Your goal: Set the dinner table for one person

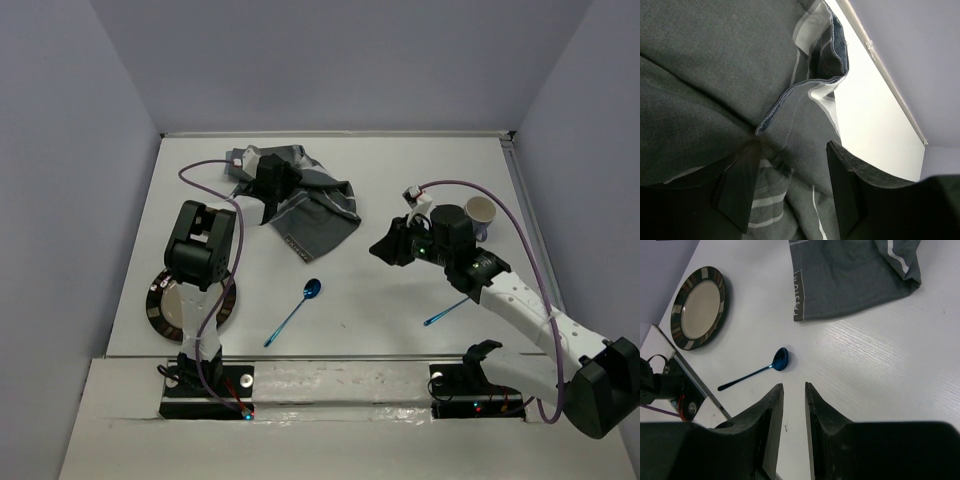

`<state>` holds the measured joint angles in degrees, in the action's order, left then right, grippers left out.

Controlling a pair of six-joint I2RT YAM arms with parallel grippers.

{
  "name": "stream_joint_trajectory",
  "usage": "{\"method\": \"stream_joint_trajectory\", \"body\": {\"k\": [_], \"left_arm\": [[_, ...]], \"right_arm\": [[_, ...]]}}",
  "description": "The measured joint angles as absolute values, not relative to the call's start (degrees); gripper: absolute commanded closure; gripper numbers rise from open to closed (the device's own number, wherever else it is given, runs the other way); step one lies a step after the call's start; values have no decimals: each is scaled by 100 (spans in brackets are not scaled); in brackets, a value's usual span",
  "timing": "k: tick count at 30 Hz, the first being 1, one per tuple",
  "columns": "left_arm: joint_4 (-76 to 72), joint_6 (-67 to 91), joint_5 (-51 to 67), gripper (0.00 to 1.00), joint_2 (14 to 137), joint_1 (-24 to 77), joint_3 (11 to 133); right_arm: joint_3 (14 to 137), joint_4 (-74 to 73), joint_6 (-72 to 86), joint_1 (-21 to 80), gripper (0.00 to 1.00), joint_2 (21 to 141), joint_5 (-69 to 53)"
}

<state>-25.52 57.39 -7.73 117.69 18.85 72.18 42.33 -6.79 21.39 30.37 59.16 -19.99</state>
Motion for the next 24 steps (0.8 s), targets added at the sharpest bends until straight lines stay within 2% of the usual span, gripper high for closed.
{"method": "stream_joint_trajectory", "body": {"k": [6,7,8,9,17,21,22,24], "left_arm": [[-2552,5739,-755,41,11769,1811,7218],[-2552,5741,-751,44,11769,1793,7218],[-2547,5743,-749,51,11771,1787,7225],[-2550,5754,-738,52,11773,1780,7242],[-2563,5806,-685,53,11834,1754,7367],[-2569,5826,-642,48,11848,1754,7397],[-2578,5828,-617,48,11850,1754,7408],[-2598,5839,-593,54,11850,1754,7413]], "right_arm": [[4233,-679,2139,3037,70,6027,-2010],[4233,-676,2139,3037,70,6029,-2012],[4233,-676,2139,3037,70,6029,-2012],[4233,-674,2139,3037,70,6031,-2012],[4233,-556,2141,3037,69,6125,-2014],[4230,-423,2252,3037,49,6383,-2008],[4226,-336,2287,3037,46,6460,-2001],[4226,-95,2403,3037,42,6707,-1957]]}}
